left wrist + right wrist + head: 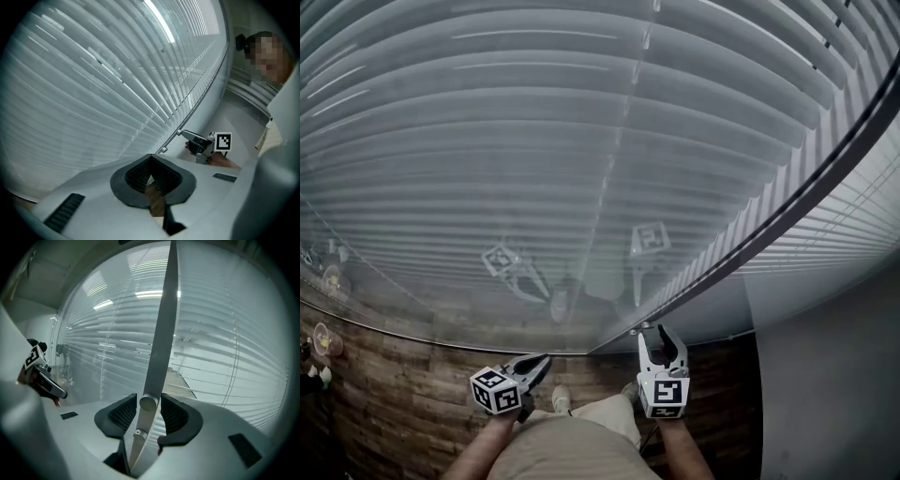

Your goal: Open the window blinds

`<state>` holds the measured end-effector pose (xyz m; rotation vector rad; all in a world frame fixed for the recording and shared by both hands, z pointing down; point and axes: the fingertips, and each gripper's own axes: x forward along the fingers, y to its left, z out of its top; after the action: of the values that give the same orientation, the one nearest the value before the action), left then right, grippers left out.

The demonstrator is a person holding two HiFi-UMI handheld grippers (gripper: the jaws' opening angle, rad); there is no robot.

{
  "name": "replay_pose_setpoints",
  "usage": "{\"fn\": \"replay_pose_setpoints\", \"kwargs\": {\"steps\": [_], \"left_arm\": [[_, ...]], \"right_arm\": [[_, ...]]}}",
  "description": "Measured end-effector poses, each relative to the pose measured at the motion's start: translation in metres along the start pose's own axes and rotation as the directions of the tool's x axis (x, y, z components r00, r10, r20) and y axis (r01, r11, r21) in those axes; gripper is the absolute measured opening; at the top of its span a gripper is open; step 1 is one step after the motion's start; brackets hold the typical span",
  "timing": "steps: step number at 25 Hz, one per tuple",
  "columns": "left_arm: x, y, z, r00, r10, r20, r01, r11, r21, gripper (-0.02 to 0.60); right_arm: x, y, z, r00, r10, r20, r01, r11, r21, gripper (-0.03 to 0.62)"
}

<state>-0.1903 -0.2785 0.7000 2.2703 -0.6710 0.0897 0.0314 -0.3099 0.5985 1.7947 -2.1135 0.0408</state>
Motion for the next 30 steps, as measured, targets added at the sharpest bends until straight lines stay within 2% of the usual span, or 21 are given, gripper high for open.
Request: {"fn": "replay_pose_setpoints", "kwargs": {"steps": [7,15,20,30], "left_arm": [[0.015,0.007,-0.012,0.999,-0.033,-0.041,0.033,0.999,0.009,0.012],[0.022,0.012,-0.003,1.0,-0.018,-0.011,0.018,1.0,-0.001,0.012],[0.021,0.006,0.005,0.999,-0.03,-0.016,0.031,0.999,0.012,0.012],[0.025,0.006,0.01,0.999,-0.036,-0.01,0.036,0.999,0.017,0.012]], "right_arm": [[0.005,-0.002,-0.014,1.0,-0.015,-0.012,0.015,1.0,-0.022,0.163],[0.003,-0.006,-0.003,1.0,-0.004,0.006,0.004,1.0,0.011,0.163],[-0.005,-0.01,0.019,0.999,-0.01,0.048,0.009,1.0,0.015,0.158],[-0.005,-0.011,0.017,0.997,0.003,0.075,-0.005,1.0,0.022,0.153]]}}
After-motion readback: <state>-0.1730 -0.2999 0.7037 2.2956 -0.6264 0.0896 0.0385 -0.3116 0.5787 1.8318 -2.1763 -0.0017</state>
